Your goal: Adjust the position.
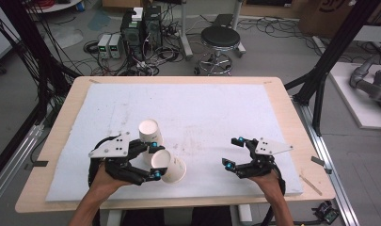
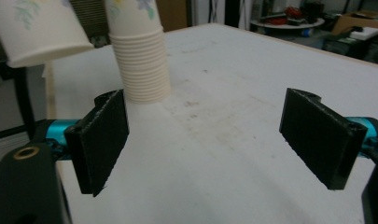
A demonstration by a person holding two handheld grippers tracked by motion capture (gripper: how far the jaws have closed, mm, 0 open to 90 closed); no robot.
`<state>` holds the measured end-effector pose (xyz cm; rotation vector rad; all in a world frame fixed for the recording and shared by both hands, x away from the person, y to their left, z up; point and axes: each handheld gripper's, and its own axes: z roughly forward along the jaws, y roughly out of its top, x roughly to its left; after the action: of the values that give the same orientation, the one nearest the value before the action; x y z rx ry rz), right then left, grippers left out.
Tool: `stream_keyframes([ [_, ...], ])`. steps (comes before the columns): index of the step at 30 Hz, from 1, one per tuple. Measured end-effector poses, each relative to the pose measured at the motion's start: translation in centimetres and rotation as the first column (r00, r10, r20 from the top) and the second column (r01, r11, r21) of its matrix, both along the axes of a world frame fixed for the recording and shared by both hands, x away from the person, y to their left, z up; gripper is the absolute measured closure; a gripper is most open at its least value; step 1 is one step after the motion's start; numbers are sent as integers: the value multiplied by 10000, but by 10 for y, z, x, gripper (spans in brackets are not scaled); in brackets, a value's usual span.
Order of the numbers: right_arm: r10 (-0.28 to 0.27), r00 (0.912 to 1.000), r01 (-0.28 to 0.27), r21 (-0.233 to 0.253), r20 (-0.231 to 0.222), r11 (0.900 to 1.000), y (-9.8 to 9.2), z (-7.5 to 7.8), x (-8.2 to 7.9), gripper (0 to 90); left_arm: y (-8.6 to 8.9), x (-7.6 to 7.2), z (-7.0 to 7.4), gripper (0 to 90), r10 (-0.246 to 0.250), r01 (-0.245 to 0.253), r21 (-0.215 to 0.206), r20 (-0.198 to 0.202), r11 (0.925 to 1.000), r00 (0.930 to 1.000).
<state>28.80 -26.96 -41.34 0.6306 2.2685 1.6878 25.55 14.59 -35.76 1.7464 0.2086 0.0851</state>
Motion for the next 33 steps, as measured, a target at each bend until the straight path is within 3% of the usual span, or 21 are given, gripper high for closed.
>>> stream_keyframes([
  [3, 394, 9992, -394, 32, 64, 9992, 5, 8, -2, 159, -1, 0, -1, 365, -30, 30, 6, 5, 10000, 10000],
  [8, 1654, 9859, -1655, 41, 261, 9862, 21, 29, -6, 159, -3, -1, 0, 365, -94, 94, -34, 50, 10000, 9999],
  [11, 2247, 9738, -2249, 13, 336, 9744, 29, 38, -7, 159, -3, -2, 0, 365, -135, 135, -20, 96, 9999, 9999],
  [12, 2247, 9738, -2249, 13, 336, 9744, 29, 38, -7, 159, -3, -2, 0, 365, -135, 135, -20, 96, 9999, 9999],
  [13, 2570, 9657, -2569, -56, 368, 9664, 33, 42, -6, 159, -3, -2, 0, 365, -142, 142, -34, 84, 9999, 9999],
  [16, 2985, 9539, -2986, -24, 321, 9544, 39, 46, -5, 159, -3, -3, 1, 365, -175, 177, -123, 141, 9998, 9997],
  [17, 2985, 9539, -2986, -24, 321, 9544, 39, 46, -5, 159, -3, -3, 1, 365, -175, 177, -123, 141, 9998, 9997],
  [19, 3365, 9413, -3365, -30, 283, 9417, 47, 48, -5, 159, -5, -4, 2, 365, -185, 188, -145, 183, 9997, 9997],
  [25, 3949, 9183, -3945, -192, 272, 9187, 67, 50, -4, 158, -14, -4, 7, 365, -308, 312, -172, 268, 9994, 9992],
  [27, 4012, 9156, -4007, -211, 261, 9160, 70, 51, -4, 159, -15, -4, 8, 365, -317, 322, -183, 288, 9993, 9991],
  [30, 4467, 8944, -4463, -229, 211, 8946, 84, 52, -4, 159, -18, -3, 11, 365, -369, 374, -136, 348, 9992, 9987],
  [33, 4593, 8881, -4589, -193, 191, 8883, 90, 52, -4, 159, -22, -2, 14, 365, -404, 414, -281, 336, 9987, 9986],
])
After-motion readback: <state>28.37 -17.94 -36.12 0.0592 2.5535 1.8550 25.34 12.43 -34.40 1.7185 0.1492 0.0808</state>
